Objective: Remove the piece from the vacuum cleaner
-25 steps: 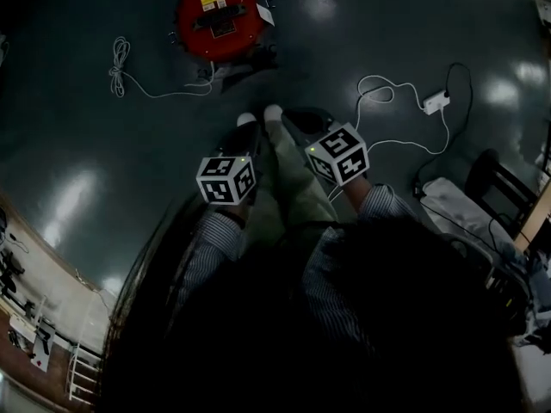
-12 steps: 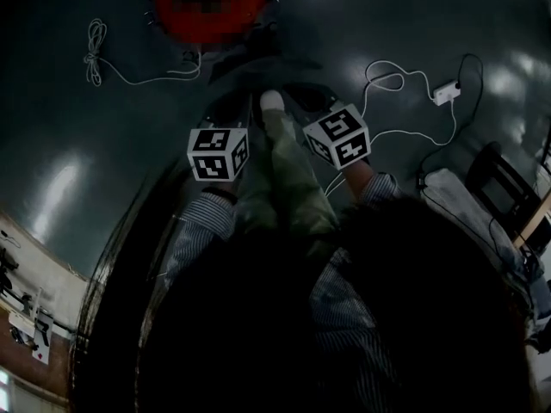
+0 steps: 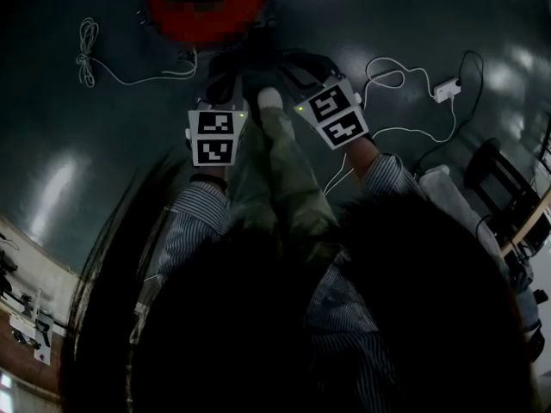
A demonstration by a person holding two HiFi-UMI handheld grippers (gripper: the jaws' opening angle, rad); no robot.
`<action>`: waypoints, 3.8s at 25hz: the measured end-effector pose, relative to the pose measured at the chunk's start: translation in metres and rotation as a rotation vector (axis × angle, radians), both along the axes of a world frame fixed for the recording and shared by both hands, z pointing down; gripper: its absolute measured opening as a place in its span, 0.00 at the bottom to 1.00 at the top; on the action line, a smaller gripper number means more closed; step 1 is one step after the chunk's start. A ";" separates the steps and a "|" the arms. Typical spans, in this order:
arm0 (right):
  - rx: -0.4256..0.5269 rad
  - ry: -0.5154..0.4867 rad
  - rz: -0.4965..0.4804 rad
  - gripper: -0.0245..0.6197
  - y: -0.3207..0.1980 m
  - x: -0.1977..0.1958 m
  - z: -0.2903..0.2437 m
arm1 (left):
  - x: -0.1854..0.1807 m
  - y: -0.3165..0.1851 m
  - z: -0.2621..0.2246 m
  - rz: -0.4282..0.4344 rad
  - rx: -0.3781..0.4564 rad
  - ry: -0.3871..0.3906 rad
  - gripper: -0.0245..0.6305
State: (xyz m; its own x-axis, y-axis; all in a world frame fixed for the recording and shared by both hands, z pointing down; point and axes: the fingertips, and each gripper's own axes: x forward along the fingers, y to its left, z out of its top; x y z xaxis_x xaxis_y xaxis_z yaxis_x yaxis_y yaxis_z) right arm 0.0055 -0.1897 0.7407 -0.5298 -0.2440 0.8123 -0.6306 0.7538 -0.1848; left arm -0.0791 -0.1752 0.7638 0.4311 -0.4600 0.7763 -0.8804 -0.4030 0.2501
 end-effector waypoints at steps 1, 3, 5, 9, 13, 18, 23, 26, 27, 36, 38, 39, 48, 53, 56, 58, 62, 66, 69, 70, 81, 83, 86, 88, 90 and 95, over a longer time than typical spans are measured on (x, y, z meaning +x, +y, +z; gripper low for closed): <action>-0.001 0.012 -0.021 0.19 0.000 -0.001 0.003 | 0.001 -0.001 0.003 0.017 -0.010 -0.002 0.11; -0.007 0.048 -0.063 0.21 0.000 0.000 0.011 | 0.002 -0.002 0.011 0.050 -0.026 -0.015 0.17; -0.021 0.089 -0.092 0.22 0.000 0.004 0.021 | 0.003 -0.003 0.018 0.077 -0.040 -0.029 0.23; -0.046 0.137 -0.129 0.22 -0.001 0.008 0.036 | 0.005 -0.001 0.030 0.136 -0.084 -0.050 0.33; -0.020 0.193 -0.210 0.22 -0.001 0.007 0.044 | 0.006 0.001 0.038 0.196 -0.100 -0.101 0.30; 0.002 0.248 -0.279 0.17 -0.001 0.006 0.049 | 0.008 0.003 0.039 0.247 -0.102 -0.128 0.22; -0.030 0.226 -0.264 0.10 -0.001 0.008 0.045 | 0.017 0.012 0.041 0.330 -0.108 -0.147 0.12; -0.054 0.212 -0.267 0.07 0.001 0.006 0.045 | 0.019 0.015 0.044 0.321 -0.129 -0.129 0.10; -0.061 0.207 -0.263 0.07 0.003 0.006 0.044 | 0.018 0.015 0.045 0.313 -0.134 -0.123 0.09; -0.145 0.189 -0.213 0.07 0.026 0.010 0.037 | 0.021 0.035 0.037 0.324 -0.182 -0.099 0.08; -0.159 0.186 -0.210 0.07 0.034 0.012 0.035 | 0.023 0.042 0.035 0.311 -0.195 -0.086 0.08; -0.167 0.183 -0.208 0.07 0.038 0.013 0.034 | 0.023 0.046 0.034 0.303 -0.203 -0.077 0.08; -0.207 0.105 -0.090 0.07 0.057 0.018 -0.021 | 0.030 0.063 -0.020 0.218 -0.217 0.030 0.08; -0.214 0.039 -0.010 0.07 0.060 0.019 -0.090 | 0.035 0.067 -0.090 0.192 -0.212 0.084 0.08; -0.206 0.002 0.029 0.07 0.066 0.015 -0.141 | 0.033 0.076 -0.142 0.170 -0.214 0.116 0.08; -0.187 -0.022 0.048 0.07 0.068 0.013 -0.174 | 0.030 0.077 -0.178 0.147 -0.203 0.136 0.08; -0.159 -0.071 0.086 0.07 0.074 0.010 -0.238 | 0.024 0.076 -0.244 0.102 -0.180 0.184 0.08; -0.111 -0.128 0.103 0.07 0.068 0.002 -0.294 | 0.017 0.066 -0.300 0.065 -0.133 0.214 0.08; -0.074 -0.155 0.094 0.07 0.063 -0.002 -0.326 | 0.013 0.061 -0.334 0.043 -0.098 0.244 0.08; -0.065 -0.161 0.095 0.07 0.062 -0.003 -0.335 | 0.012 0.061 -0.343 0.042 -0.088 0.251 0.08; -0.011 -0.226 0.169 0.07 0.061 -0.003 -0.373 | 0.012 0.059 -0.381 0.019 -0.013 0.274 0.08; -0.001 -0.233 0.175 0.07 0.064 -0.003 -0.378 | 0.012 0.062 -0.387 0.012 -0.001 0.280 0.08; 0.005 -0.244 0.178 0.07 0.067 -0.002 -0.385 | 0.012 0.068 -0.393 0.006 0.010 0.285 0.08; 0.010 -0.247 0.178 0.07 0.070 -0.001 -0.388 | 0.013 0.071 -0.395 -0.003 0.011 0.298 0.08; 0.019 -0.246 0.175 0.07 0.073 -0.001 -0.389 | 0.014 0.074 -0.396 -0.012 0.012 0.304 0.08; 0.017 -0.253 0.178 0.07 0.072 0.002 -0.387 | 0.017 0.072 -0.392 -0.018 0.014 0.303 0.08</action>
State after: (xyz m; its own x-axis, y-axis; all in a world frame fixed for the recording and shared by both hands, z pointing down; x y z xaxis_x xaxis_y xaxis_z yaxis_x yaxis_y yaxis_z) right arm 0.0075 -0.1173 0.3542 -0.6620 -0.3640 0.6552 -0.6890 0.6397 -0.3407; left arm -0.0623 -0.1035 0.3714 0.6339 -0.4796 0.6067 -0.7734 -0.3932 0.4972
